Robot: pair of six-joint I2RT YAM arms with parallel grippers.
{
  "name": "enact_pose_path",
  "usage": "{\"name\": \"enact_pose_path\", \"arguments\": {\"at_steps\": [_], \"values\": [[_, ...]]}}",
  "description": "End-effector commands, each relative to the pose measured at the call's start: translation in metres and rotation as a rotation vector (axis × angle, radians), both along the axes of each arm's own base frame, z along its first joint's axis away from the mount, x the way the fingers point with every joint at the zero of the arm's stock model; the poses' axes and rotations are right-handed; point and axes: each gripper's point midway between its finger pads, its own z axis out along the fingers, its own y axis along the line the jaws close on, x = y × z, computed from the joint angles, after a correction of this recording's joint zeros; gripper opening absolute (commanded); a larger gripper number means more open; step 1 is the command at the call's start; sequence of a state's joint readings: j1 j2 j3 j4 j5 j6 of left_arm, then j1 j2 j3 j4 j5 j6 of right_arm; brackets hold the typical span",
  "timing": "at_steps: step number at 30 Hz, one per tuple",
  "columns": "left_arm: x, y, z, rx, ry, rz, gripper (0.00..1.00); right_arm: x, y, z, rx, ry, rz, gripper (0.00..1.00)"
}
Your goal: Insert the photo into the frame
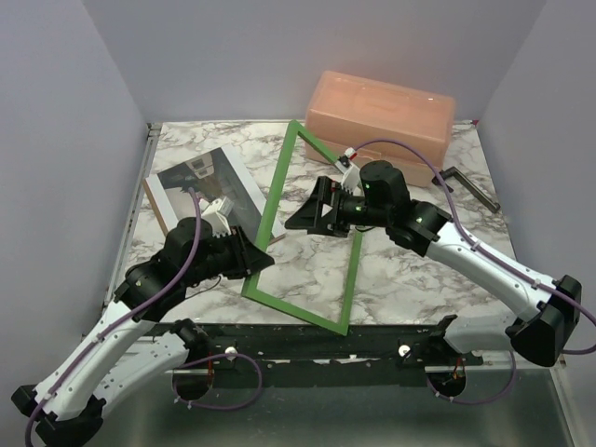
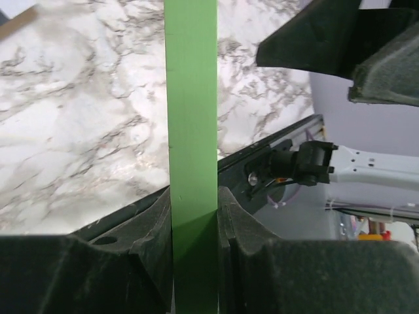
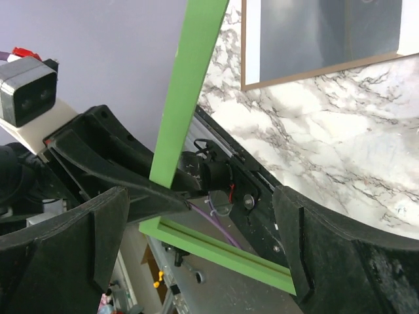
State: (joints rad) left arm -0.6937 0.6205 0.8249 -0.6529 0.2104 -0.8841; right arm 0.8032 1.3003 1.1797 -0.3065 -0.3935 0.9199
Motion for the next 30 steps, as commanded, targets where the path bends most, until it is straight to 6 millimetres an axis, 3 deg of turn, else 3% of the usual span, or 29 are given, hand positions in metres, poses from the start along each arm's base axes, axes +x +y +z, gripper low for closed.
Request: {"name": "enact_pose_path", "arguments": {"at_steps": [1, 7, 11, 20, 24, 30], "values": [[0.004, 0.027, 0.008, 0.165, 0.008, 0.076, 0.00, 0.005, -0.015, 0.007, -0.046, -0.043, -0.067, 1.00], [0.005, 0.044, 0.035, 0.227, -0.019, 0.149, 0.00, 0.002, -0.023, 0.008, -0.062, -0.044, -0.087, 1.00], [0.009, 0.061, 0.042, 0.340, -0.026, 0.206, 0.00, 0.003, -0.026, 0.013, -0.071, -0.053, -0.100, 1.00], [0.018, 0.075, 0.082, 0.487, -0.100, 0.284, 0.00, 0.003, -0.029, 0.014, -0.086, -0.034, -0.117, 1.00], [0.021, 0.070, 0.098, 0.509, -0.131, 0.278, 0.00, 0.002, -0.030, 0.013, -0.084, -0.024, -0.120, 1.00], [0.023, 0.050, 0.096, 0.590, -0.138, 0.258, 0.00, 0.002, -0.032, 0.023, -0.064, -0.029, -0.138, 1.00]]}}
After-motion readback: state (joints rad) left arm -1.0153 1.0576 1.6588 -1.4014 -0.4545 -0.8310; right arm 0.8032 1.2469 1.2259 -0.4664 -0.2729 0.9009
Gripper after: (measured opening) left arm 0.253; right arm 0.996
